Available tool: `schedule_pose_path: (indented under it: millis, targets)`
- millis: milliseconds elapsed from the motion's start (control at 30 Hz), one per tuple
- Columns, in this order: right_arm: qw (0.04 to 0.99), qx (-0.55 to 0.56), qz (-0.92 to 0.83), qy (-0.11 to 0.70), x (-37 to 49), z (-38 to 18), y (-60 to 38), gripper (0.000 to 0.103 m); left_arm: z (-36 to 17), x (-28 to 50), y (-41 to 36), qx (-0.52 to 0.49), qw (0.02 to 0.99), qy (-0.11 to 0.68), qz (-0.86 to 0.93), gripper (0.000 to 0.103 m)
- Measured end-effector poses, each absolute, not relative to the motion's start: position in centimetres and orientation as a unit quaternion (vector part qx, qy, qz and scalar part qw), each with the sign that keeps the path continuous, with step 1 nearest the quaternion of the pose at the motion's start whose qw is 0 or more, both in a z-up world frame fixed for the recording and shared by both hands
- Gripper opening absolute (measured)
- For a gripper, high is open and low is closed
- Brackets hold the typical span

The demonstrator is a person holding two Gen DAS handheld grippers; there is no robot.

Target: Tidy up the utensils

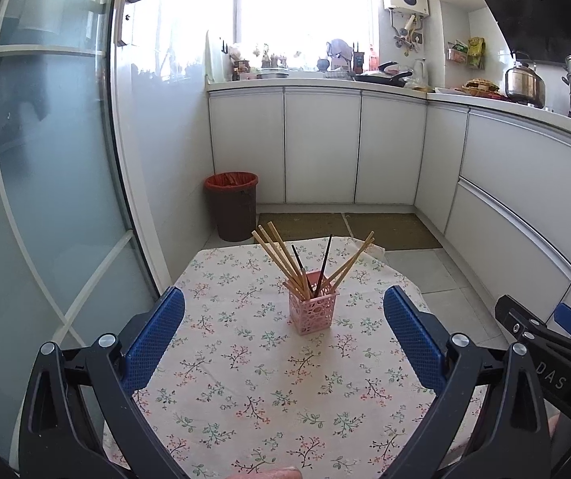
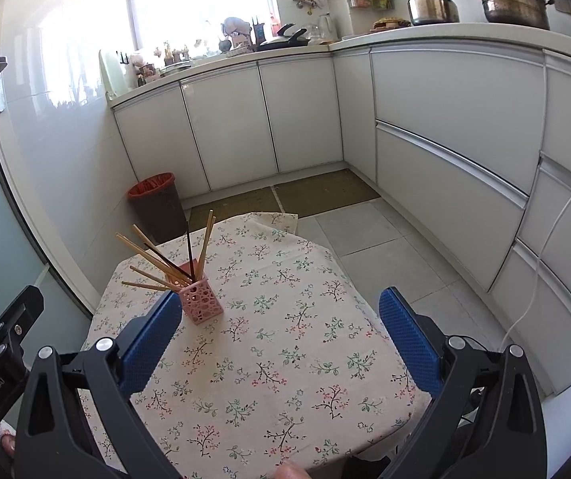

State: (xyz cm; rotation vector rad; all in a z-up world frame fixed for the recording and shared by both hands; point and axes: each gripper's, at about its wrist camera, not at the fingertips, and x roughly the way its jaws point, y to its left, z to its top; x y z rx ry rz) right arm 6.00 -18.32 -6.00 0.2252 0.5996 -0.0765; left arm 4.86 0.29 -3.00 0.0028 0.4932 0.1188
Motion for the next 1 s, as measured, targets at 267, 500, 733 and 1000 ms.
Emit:
schedule_pose_path:
  millis: [267, 500, 733, 1000]
  targets:
    - [0.948, 0.116, -0.036, 0.296, 5.94, -6.01, -18.53, 0.096, -3.17, 5.08, 0.39, -0.003, 0.966, 0.253, 0.061, 0.096]
    - [0.947, 0.119, -0.035, 0.296, 5.86, -5.9, -18.68, 0.096, -3.19, 5.14, 0.47, -0.003, 0.965, 0.254, 0.06, 0.096]
    - [0.946, 0.12, -0.032, 0.299, 5.87, -5.92, -18.56, 0.096, -3.27, 5.19, 0.54, -0.004, 0.965, 0.256, 0.062, 0.096]
    - [0.946, 0.12, -0.03, 0.3, 5.88, -5.88, -18.38, 0.096, -3.31, 5.33, 0.72, -0.005, 0.964, 0.258, 0.064, 0.096]
